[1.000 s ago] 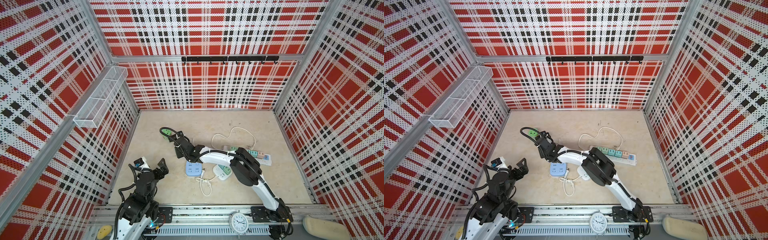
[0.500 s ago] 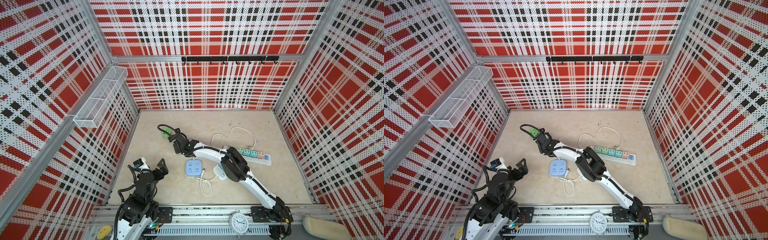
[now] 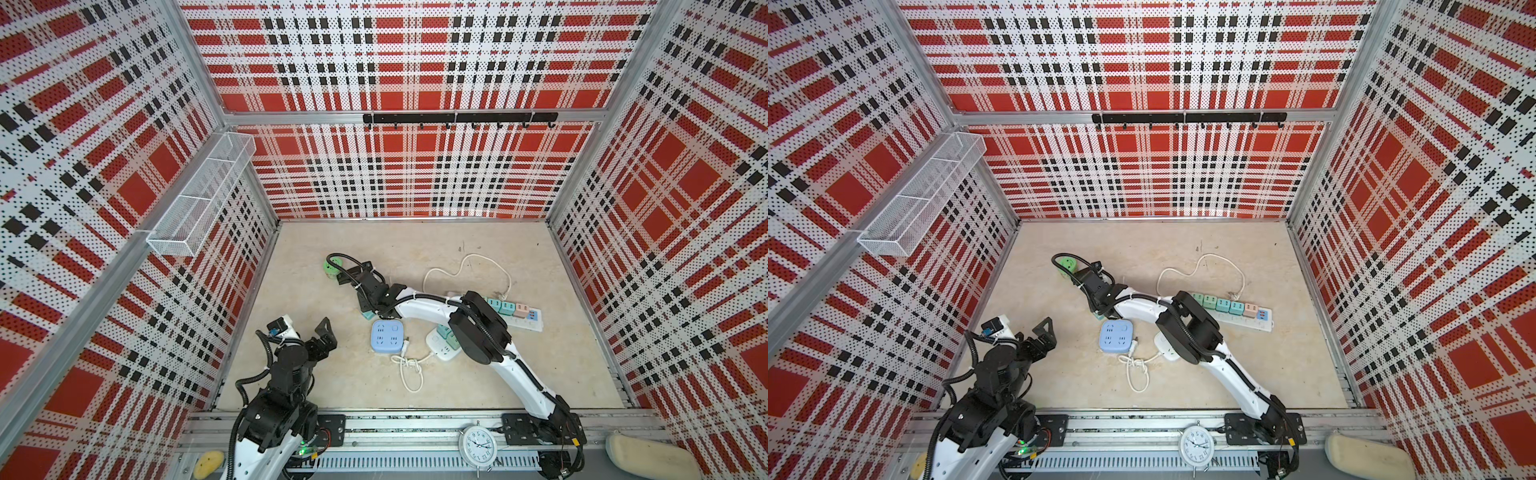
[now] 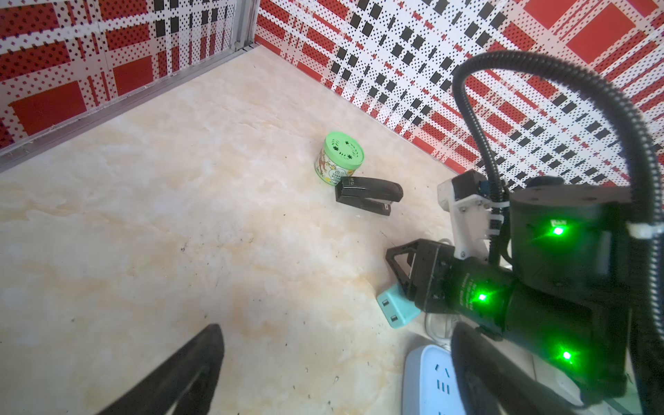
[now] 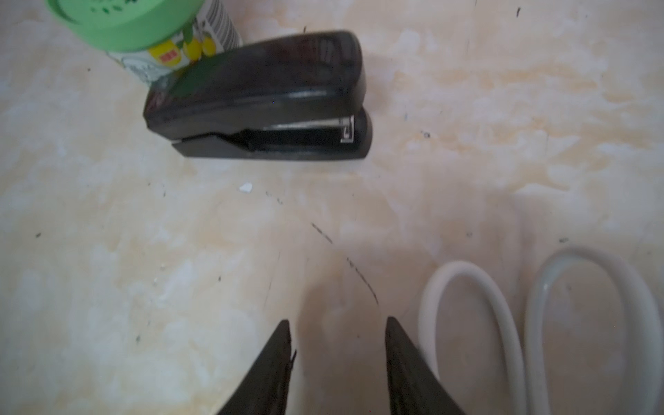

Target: Insert the plug

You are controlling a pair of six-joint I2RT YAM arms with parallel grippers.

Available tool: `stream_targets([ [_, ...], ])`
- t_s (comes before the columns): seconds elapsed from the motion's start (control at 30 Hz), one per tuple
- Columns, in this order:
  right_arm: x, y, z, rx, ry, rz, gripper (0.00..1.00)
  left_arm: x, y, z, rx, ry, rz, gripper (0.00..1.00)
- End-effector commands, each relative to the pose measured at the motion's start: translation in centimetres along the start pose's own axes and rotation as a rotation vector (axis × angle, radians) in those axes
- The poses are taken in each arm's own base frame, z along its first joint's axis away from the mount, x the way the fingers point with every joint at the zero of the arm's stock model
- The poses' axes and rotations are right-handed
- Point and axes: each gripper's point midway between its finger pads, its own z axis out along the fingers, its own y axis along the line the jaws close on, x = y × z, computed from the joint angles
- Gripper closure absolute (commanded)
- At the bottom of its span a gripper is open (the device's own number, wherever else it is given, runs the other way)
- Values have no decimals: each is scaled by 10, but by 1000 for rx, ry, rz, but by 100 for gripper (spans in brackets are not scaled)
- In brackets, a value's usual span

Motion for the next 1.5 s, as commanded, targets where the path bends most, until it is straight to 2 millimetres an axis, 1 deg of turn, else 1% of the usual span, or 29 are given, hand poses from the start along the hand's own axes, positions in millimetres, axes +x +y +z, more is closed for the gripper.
stream_targets([
  [0.0, 1, 22, -20, -86, -15, 56, 53, 5, 5, 2, -16, 8, -5, 1],
  [0.13, 10, 35, -31, -191, -22, 131, 48, 5, 4, 2, -12, 7, -7, 1],
  [0.17, 11, 39, -34, -215, -27, 149, 45, 5, 5, 2, -12, 6, -7, 1],
  [0.3, 17, 53, -45, -274, -43, 187, 39, 5, 4, 2, -7, 9, -5, 1],
  [0.47, 20, 72, -55, -305, -45, 168, 37, 5, 4, 1, -5, 9, -7, 1],
  [0.6, 26, 84, -55, -316, -37, 157, 37, 5, 4, 0, -5, 7, -7, 1],
  [0.67, 28, 88, -56, -322, -34, 156, 37, 2, 9, -3, -29, -2, -7, 1],
  [0.77, 29, 99, -60, -342, -39, 150, 38, -6, 25, -13, -99, -44, -31, 1],
  [0.97, 37, 116, -73, -367, -49, 127, 38, -9, 39, -16, -175, -72, -71, 1],
  [1.07, 42, 118, -81, -374, -56, 129, 38, -11, 50, -21, -224, -90, -101, 1],
  [1.23, 47, 120, -95, -389, -70, 130, 40, -11, 49, -20, -220, -89, -103, 1],
  [1.37, 52, 117, -108, -380, -83, 118, 40, -10, 49, -20, -219, -88, -104, 1],
  [1.47, 60, 117, -117, -401, -81, 129, 40, -10, 49, -20, -219, -88, -102, 1],
])
